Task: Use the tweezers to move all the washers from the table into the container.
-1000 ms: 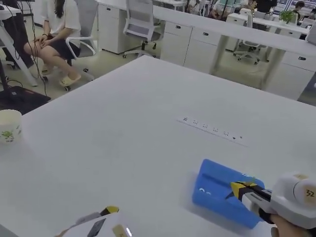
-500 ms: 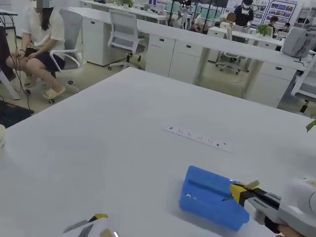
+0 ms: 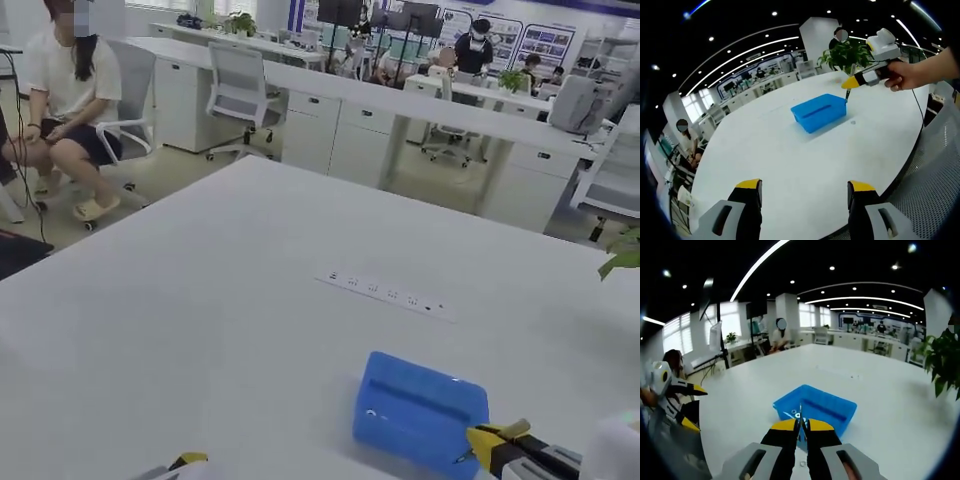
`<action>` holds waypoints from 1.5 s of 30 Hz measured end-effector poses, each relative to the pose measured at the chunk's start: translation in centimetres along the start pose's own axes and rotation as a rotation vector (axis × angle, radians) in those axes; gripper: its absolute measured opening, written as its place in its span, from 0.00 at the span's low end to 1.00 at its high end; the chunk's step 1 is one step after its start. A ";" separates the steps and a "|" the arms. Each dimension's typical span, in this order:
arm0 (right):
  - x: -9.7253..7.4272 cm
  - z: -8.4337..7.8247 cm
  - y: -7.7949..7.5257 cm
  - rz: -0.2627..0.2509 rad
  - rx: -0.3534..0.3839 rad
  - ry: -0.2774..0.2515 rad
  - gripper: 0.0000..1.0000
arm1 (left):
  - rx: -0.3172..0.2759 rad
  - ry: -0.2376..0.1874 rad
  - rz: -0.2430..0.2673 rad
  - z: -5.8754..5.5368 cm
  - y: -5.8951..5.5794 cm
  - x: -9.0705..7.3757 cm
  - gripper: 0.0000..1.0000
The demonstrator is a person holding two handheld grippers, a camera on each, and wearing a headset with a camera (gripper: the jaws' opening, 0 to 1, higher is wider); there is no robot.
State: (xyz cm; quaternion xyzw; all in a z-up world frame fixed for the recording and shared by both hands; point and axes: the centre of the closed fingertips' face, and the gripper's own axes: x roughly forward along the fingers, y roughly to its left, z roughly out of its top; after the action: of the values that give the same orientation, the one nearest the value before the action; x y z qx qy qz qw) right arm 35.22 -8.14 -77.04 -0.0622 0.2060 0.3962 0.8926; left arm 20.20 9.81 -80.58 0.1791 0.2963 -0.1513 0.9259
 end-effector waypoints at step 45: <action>1.3 -5.6 -0.8 -0.046 0.033 0.096 0.03 | -0.009 -0.001 0.007 0.0 0.2 0.1 0.69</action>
State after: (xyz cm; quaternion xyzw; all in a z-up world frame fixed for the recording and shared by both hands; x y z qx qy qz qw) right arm 34.83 -9.37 -82.69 -0.0712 0.2537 0.3687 0.8914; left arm 20.33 9.98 -80.57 0.1757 0.2958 -0.1466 0.9274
